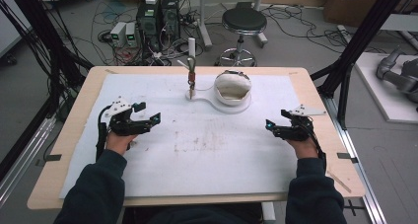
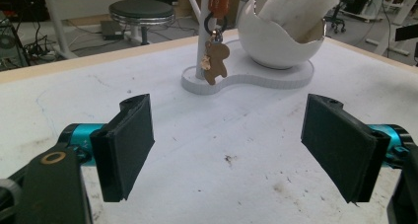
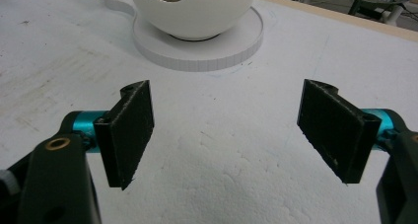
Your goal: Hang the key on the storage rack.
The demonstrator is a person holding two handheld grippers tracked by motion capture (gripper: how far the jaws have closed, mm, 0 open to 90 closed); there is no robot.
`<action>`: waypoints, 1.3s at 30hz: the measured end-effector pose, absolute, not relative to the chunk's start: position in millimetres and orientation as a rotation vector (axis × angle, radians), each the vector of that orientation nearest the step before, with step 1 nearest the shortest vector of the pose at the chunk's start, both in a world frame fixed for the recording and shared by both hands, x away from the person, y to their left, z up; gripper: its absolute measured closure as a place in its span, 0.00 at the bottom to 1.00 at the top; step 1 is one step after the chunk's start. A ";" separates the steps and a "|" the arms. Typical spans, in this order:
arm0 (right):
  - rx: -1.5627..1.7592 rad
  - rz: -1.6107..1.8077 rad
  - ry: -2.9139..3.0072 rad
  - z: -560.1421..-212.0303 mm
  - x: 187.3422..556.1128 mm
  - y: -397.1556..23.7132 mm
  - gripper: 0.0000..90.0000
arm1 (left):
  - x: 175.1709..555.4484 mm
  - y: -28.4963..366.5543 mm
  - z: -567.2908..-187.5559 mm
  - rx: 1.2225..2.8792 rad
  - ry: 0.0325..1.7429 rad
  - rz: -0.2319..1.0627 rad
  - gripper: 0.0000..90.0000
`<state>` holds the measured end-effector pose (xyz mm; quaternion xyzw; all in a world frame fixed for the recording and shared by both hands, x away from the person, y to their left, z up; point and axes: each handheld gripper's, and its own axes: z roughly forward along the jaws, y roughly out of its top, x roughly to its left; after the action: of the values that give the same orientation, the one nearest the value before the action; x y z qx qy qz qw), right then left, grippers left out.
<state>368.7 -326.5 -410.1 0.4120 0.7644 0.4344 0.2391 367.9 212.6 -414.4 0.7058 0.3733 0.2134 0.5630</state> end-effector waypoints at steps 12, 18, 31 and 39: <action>1.133 1.180 2.084 -408.7 368.1 -325.5 0.25 | 365.2 211.9 -415.4 1.645 0.874 0.504 0.22; 1.144 1.181 2.070 -407.5 364.7 -327.2 0.25 | 364.3 211.6 -416.3 1.651 0.870 0.496 0.22; 1.144 1.191 2.067 -407.7 365.8 -329.1 0.25 | 364.9 214.5 -419.0 1.665 0.890 0.478 0.23; 1.139 1.195 2.069 -407.7 366.2 -329.7 0.25 | 365.9 218.4 -420.6 1.655 0.917 0.479 0.23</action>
<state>366.2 -329.7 -407.7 0.4173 0.7578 0.4378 0.2447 365.9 218.4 -420.6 0.7022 0.3892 0.2034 0.5604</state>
